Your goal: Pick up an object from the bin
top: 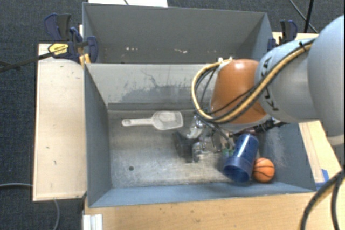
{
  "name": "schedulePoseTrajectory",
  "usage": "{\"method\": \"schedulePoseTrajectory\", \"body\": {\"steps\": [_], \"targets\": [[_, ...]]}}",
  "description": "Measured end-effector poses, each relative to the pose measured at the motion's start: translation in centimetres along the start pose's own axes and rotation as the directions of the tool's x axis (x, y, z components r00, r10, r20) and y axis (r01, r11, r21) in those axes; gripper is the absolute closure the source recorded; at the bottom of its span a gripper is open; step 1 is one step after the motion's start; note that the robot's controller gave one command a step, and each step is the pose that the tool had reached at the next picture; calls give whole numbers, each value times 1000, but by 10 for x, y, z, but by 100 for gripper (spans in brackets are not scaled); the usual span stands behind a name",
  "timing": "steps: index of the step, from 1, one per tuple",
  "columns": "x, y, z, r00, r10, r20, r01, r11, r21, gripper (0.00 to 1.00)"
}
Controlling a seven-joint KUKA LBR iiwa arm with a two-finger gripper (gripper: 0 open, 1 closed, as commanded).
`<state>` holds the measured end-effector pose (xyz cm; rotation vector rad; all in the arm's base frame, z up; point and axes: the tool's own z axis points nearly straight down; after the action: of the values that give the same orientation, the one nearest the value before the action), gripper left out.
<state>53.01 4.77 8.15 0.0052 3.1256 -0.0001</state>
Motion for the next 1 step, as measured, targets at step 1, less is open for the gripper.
{"method": "schedulePoseTrajectory", "body": {"steps": [1], "targets": [[0,0,0,1000,0,0,0,1000,0,100]]}}
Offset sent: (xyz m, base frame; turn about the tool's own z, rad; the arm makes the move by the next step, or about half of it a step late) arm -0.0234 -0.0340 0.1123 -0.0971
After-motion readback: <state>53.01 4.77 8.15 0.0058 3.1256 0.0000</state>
